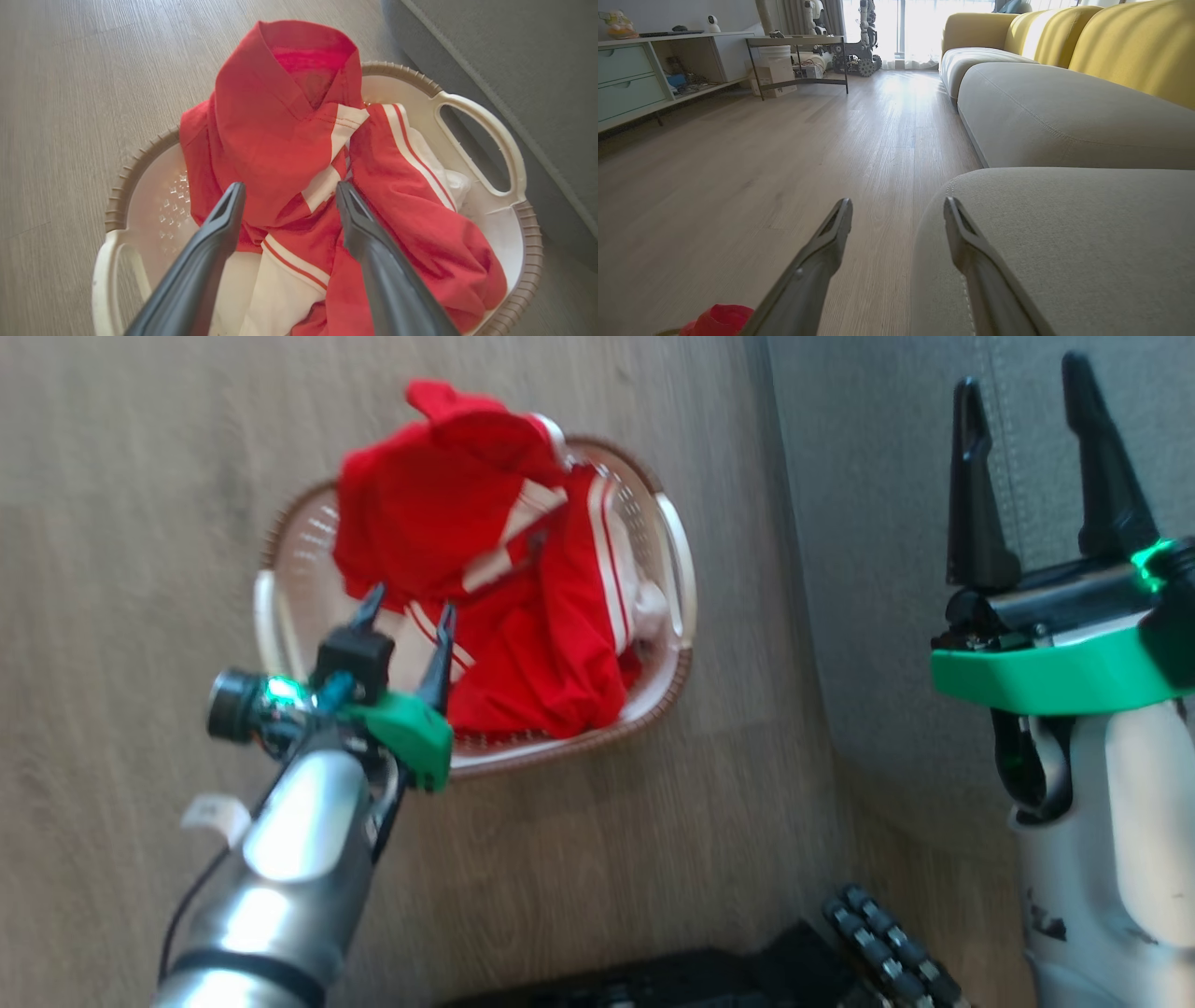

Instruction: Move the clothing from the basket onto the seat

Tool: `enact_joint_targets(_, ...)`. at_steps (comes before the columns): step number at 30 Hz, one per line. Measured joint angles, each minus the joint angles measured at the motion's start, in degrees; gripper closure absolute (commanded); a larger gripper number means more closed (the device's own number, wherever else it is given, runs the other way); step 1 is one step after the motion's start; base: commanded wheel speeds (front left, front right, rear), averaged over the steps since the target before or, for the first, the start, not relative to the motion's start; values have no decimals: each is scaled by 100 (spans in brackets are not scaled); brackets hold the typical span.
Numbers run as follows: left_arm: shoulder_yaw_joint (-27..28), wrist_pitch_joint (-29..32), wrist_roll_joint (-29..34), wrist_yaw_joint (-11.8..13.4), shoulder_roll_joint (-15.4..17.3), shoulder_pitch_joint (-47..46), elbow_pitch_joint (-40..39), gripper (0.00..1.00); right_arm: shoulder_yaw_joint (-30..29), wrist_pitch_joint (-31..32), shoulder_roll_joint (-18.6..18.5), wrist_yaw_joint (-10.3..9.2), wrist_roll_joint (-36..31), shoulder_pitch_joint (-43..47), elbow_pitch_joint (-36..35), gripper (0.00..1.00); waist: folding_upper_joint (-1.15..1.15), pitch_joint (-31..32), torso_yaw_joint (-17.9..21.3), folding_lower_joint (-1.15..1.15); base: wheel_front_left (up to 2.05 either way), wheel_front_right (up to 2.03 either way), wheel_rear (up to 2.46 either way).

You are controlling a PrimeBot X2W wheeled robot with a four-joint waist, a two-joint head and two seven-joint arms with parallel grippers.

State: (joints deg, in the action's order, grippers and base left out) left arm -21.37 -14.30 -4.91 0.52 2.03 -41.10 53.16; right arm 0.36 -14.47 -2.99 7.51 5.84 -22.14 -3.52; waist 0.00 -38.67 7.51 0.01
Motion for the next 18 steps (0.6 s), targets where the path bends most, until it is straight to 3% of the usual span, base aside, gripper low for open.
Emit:
enact_joint_targets(5,7,3,0,15,4,-642,712,0,81,0,0,0,140,-172,-147,0,0,-450,224,0,0,0,0)
enact_joint_targets(18,85,165,-20,416,232,-1671,1790,0,318,-18,0,0,371,-465,-363,0,0,-1102,598,0,0,0,0)
